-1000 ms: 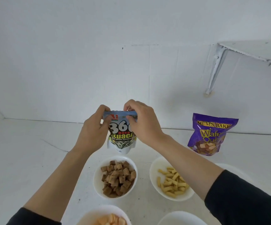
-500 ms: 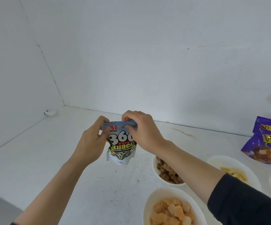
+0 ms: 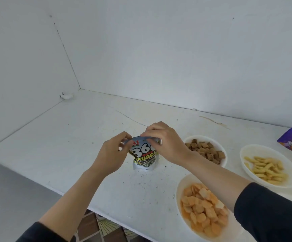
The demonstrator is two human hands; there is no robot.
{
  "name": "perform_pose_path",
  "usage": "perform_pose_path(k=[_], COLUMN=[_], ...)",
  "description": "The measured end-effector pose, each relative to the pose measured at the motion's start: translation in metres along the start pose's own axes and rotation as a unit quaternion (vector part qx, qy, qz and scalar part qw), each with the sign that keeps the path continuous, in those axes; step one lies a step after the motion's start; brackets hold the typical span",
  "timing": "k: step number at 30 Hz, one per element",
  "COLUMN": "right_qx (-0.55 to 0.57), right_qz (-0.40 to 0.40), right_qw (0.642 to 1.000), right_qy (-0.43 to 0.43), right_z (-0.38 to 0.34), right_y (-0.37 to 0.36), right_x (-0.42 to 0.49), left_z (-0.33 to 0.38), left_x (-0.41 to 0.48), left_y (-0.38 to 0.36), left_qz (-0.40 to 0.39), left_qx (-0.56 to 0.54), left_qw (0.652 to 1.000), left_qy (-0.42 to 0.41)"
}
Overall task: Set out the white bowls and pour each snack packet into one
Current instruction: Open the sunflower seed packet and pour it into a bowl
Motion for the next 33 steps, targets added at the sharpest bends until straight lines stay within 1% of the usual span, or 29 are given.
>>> perform_pose_path(k=[5,10,12,15,17,20,22,27,29,31,33], right_qx=[-0.001,-0.001,-0.011,-0.027,-0.029,-0.022,-0.013,0.007,0.01,0.015,0.01], right_qz=[0.028,0.034,0.02,-0.023,-0.051,-0.074,-0.082,-0.082,-0.086,-0.094,-0.098], right_qw=[1.0,0.999,1.0,0.999,0.998,0.997,0.997,0.997,0.996,0.995,0.995], right_qy=[0.015,0.004,0.015,0.018,0.007,0.004,0.005,-0.012,-0.007,0.011,0.025], right_z=[-0.005,-0.002,-0.004,-0.006,-0.004,-0.003,-0.002,0.001,-0.001,-0.004,-0.006], right_y=[0.005,0.001,0.001,-0.004,-0.008,-0.011,-0.01,-0.011,-0.013,-0.014,-0.013], right_x=[-0.001,0.001,0.004,0.009,0.011,0.013,0.013,0.012,0.011,0.008,0.006], left_z=[-0.001,-0.006,-0.004,0.0,0.0,-0.003,0.0,0.014,0.017,0.021,0.022], left_x=[0.006,0.013,0.017,0.019,0.023,0.028,0.03,0.03,0.031,0.032,0.032], left_y=[0.003,0.001,-0.001,-0.005,-0.004,-0.003,-0.003,-0.006,-0.006,-0.003,0.002], left_qz=[-0.003,-0.035,-0.063,-0.114,-0.137,-0.162,-0.173,-0.194,-0.183,-0.156,-0.126], left_qx=[-0.013,-0.074,-0.092,-0.092,-0.084,-0.073,-0.064,-0.017,0.025,0.078,0.103], left_qw=[1.0,0.994,0.99,0.984,0.981,0.976,0.976,0.98,0.983,0.984,0.986], left_qy=[0.028,0.075,0.089,0.101,0.109,0.127,0.114,0.037,0.007,-0.027,-0.035])
Point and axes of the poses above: each hand's wrist, its own x-axis towards the middle knuckle, its own y-axis out of the back of the hand, z = x × y, the point moved 8 cm from there along x, towards the middle knuckle, and after that the axes turned 3 degrees about z, right-handed, at the moved point
